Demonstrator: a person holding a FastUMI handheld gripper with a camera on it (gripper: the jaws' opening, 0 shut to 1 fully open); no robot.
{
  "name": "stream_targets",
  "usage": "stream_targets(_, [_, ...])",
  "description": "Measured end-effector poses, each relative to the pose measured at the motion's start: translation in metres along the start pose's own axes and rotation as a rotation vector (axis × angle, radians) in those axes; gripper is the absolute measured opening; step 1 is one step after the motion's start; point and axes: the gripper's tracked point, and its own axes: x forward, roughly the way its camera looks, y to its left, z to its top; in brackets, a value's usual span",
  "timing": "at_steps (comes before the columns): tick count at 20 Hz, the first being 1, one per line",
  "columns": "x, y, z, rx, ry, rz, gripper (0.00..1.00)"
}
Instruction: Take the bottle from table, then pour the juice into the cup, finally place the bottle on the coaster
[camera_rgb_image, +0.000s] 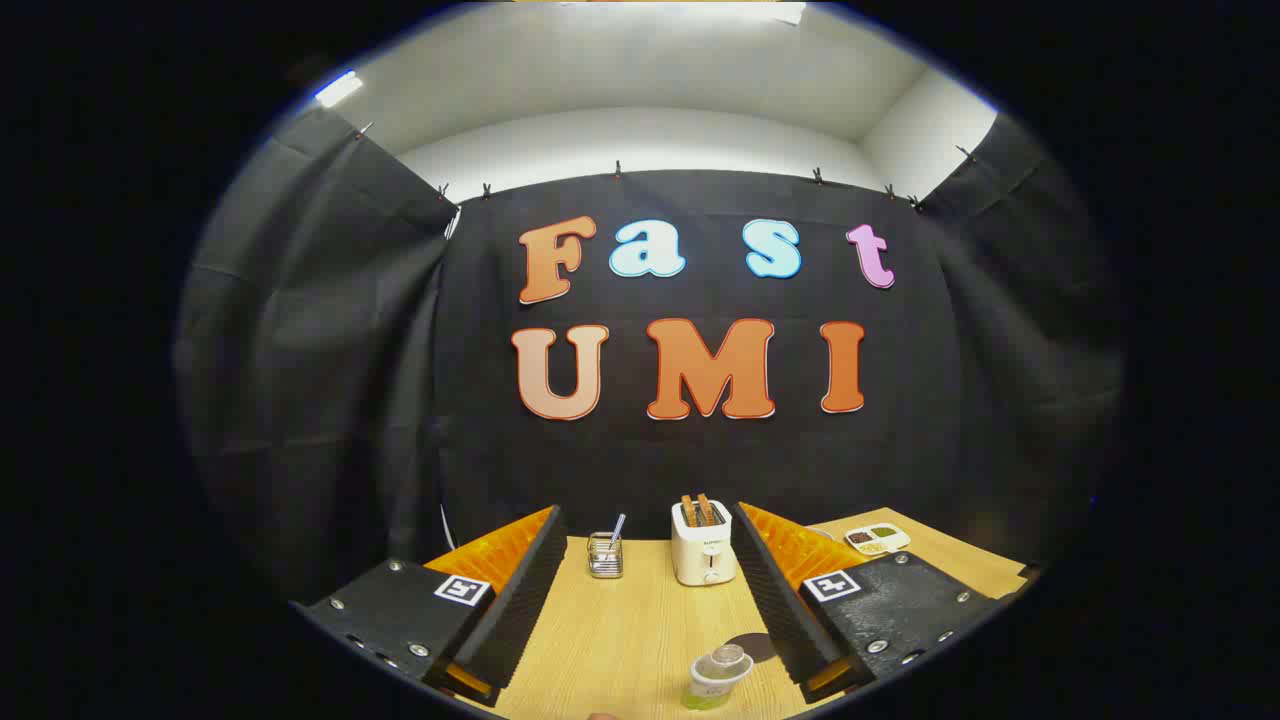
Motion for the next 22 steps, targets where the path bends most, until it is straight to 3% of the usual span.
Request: stream_targets(22, [-0.017,-0.02,-0.007,0.023,0.032,-0.017,0.98])
